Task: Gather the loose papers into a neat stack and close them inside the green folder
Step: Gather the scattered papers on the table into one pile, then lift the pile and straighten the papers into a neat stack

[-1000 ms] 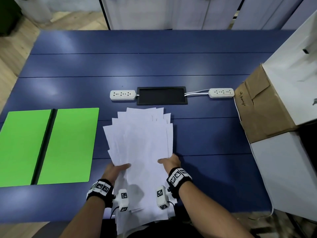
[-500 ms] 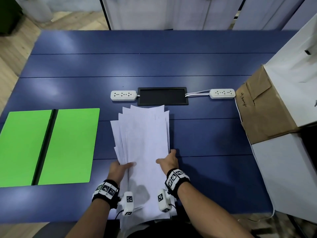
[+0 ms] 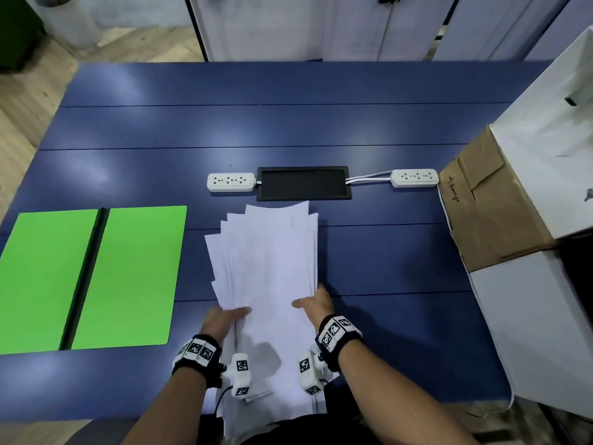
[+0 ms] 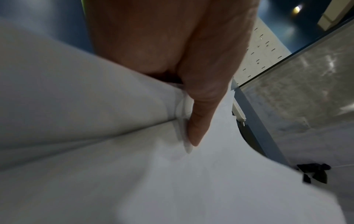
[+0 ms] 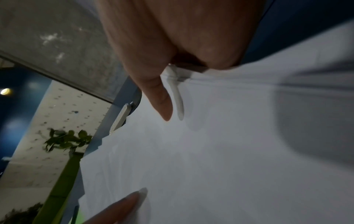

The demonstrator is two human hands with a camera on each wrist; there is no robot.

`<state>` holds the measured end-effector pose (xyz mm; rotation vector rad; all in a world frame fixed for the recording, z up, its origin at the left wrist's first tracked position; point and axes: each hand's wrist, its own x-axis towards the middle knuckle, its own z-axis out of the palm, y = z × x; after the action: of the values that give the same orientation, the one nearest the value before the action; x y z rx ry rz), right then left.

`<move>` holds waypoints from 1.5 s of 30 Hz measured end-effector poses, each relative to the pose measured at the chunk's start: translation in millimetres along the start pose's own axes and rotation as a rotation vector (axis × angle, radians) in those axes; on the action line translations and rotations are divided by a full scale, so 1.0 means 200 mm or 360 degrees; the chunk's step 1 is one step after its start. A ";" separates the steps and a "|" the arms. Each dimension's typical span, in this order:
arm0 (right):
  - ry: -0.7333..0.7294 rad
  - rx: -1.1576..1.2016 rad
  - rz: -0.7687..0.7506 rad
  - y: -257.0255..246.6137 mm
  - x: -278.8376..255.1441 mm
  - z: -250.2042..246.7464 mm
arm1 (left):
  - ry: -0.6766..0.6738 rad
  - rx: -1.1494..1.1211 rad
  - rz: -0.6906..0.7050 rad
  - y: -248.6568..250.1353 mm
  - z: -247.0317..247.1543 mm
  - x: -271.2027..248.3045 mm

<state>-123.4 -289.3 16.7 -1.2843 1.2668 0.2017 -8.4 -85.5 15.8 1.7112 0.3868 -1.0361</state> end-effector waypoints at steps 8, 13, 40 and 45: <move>-0.0043 0.0024 0.0118 0.02 0.03 -0.09 | 0.0014 0.0111 0.0132 0.02 0.01 -0.02; 0.0061 0.0187 -0.0248 -0.20 -0.05 -0.16 | 0.0118 0.0058 0.0551 0.27 0.09 -0.15; -0.0166 0.0538 -0.1098 -0.61 -0.20 -0.49 | -0.0187 -0.0240 0.1083 0.65 0.17 -0.26; -0.0244 0.0535 -0.1114 -0.66 -0.20 -0.51 | -0.0191 -0.0171 0.1055 0.67 0.16 -0.25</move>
<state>-103.0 -397.7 148.4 -1.3095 0.6290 -0.3907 40.5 -156.2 134.9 1.5103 -0.1978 -0.6081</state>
